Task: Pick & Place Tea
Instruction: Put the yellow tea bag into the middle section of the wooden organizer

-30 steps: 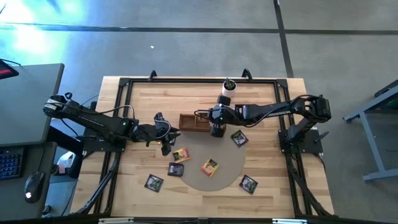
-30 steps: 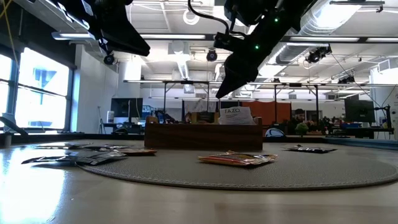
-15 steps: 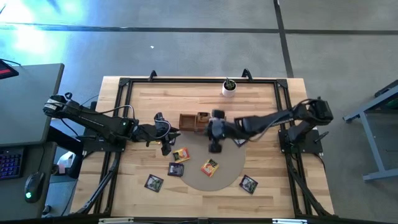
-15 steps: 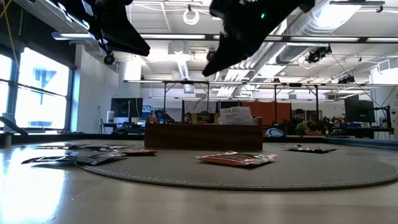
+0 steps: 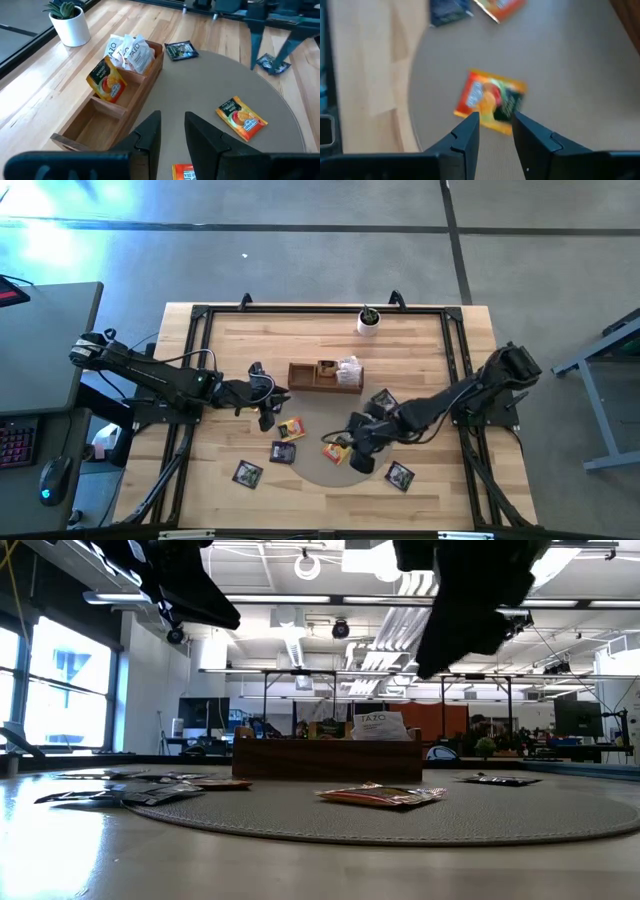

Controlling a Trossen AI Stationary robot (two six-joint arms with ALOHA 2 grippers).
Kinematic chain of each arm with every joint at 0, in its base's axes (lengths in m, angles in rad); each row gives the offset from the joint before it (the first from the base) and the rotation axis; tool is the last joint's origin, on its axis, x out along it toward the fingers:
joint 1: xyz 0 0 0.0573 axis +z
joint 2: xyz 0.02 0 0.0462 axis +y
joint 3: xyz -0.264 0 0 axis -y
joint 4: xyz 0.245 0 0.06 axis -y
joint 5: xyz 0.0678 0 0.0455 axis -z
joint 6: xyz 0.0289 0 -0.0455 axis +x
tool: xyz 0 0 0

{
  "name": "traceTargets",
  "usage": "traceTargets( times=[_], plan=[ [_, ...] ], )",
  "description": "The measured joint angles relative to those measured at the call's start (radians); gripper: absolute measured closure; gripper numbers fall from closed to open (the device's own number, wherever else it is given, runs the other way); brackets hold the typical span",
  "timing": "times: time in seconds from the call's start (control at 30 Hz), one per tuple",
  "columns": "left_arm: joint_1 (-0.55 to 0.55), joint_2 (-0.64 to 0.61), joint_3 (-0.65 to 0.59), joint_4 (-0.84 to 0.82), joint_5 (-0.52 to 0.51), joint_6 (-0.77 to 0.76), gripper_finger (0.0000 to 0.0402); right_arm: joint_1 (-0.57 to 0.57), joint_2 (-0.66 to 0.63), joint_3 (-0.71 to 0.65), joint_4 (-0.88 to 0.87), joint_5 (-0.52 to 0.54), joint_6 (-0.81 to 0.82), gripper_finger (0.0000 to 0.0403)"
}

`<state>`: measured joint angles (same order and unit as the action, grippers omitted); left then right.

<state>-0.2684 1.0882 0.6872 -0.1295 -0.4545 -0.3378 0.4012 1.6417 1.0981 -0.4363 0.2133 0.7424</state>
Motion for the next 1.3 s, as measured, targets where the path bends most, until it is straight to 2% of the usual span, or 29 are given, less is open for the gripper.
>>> traceTargets(
  times=[0.1, 0.23, 0.43, 0.5, 0.63, 0.73, 1.07, 1.17, 1.3],
  plan=[
    [0.0, 0.0, 0.0, 0.0, 0.0, 0.0, 0.0316, 0.006, 0.0, 0.0, -0.025, 0.054, 0.124, 0.0285],
    [0.0, 0.0, 0.0, 0.0, 0.019, 0.0, 0.0316, 0.002, 0.017, 0.0, -0.023, 0.073, 0.176, 0.0284],
    [-0.003, 0.046, 0.0, 0.018, 0.244, 0.042, 0.0316, -0.018, 0.115, 0.0, -0.006, -0.032, 0.252, 0.0285],
    [-0.025, 0.084, 0.0, 0.027, 0.282, 0.07, 0.0316, -0.028, 0.141, 0.0, 0.001, -0.071, 0.253, 0.0285],
    [-0.081, 0.214, 0.0, 0.141, 0.284, 0.139, 0.0316, -0.045, 0.166, 0.0, 0.0, -0.097, 0.273, 0.0284],
    [-0.114, 0.335, 0.0, 0.304, 0.28, 0.185, 0.0316, -0.055, 0.167, 0.0, 0.007, -0.112, 0.274, 0.0284],
    [-0.119, 0.655, 0.0, 0.653, 0.373, 0.124, 0.0316, -0.059, 0.172, 0.0, 0.011, -0.158, 0.291, 0.0284],
    [-0.118, 0.71, 0.004, 0.712, 0.394, 0.123, 0.0316, -0.059, 0.179, 0.0, 0.005, -0.157, 0.297, 0.0284],
    [-0.118, 0.773, 0.053, 0.687, 0.389, 0.124, 0.0316, -0.06, 0.208, 0.0, 0.018, -0.156, 0.296, 0.0284]
  ],
)
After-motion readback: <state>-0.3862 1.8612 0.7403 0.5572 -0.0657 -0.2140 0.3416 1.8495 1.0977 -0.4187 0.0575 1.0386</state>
